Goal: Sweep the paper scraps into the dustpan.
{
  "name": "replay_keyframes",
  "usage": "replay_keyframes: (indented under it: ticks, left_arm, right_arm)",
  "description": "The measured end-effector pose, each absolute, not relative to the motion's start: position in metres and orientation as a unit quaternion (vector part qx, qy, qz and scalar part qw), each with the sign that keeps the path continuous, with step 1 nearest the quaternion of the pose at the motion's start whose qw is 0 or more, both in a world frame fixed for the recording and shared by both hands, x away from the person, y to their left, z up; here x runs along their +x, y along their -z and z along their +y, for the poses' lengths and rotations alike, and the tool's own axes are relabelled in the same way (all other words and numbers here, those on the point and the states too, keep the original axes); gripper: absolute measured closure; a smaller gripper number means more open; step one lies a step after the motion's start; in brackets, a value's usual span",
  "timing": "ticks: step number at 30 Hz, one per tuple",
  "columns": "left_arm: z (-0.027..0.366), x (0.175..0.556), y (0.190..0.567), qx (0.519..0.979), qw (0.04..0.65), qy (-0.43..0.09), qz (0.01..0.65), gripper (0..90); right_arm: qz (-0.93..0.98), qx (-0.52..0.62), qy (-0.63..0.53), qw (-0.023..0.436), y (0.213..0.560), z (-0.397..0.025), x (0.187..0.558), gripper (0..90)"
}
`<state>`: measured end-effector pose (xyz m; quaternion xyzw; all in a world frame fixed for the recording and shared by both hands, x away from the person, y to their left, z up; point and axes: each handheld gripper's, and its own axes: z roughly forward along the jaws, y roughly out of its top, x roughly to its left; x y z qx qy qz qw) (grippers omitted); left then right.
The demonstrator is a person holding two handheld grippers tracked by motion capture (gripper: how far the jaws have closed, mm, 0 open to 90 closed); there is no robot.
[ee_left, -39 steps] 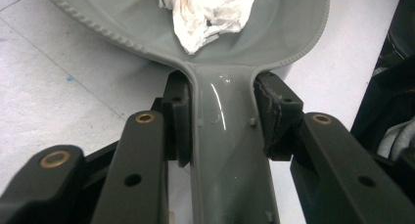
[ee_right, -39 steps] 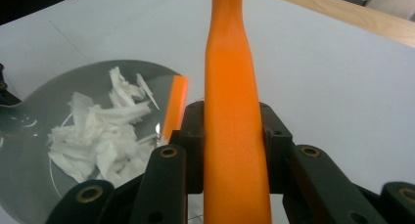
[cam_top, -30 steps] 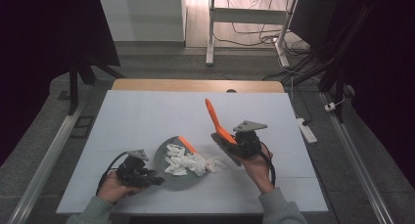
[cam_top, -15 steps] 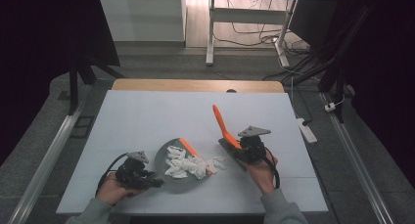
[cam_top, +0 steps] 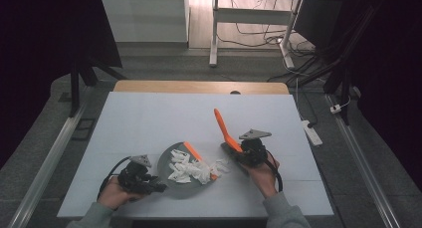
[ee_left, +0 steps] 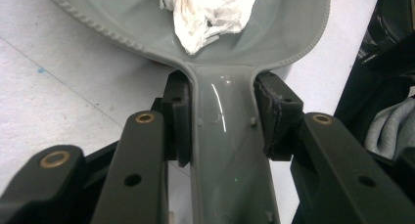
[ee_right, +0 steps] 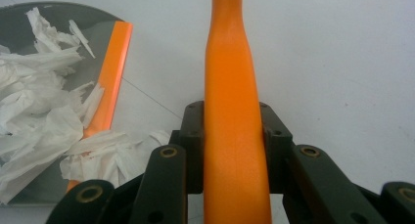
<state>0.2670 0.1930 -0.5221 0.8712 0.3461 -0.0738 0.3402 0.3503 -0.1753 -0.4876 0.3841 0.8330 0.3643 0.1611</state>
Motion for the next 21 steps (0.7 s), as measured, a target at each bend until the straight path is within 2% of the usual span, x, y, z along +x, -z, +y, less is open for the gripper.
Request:
replay_keyframes:
  ticks: [9, 21]
  left_arm:
    - [0.190, 0.266, 0.522, 0.872, 0.340, 0.077, 0.343, 61.4]
    - [0.186, 0.266, 0.523, 0.874, 0.340, 0.082, 0.338, 61.4]
  right_arm:
    - [0.836, 0.381, -0.363, 0.154, 0.490, -0.165, 0.350, 69.7]
    - [0.849, 0.353, -0.369, 0.135, 0.493, -0.129, 0.338, 69.7]
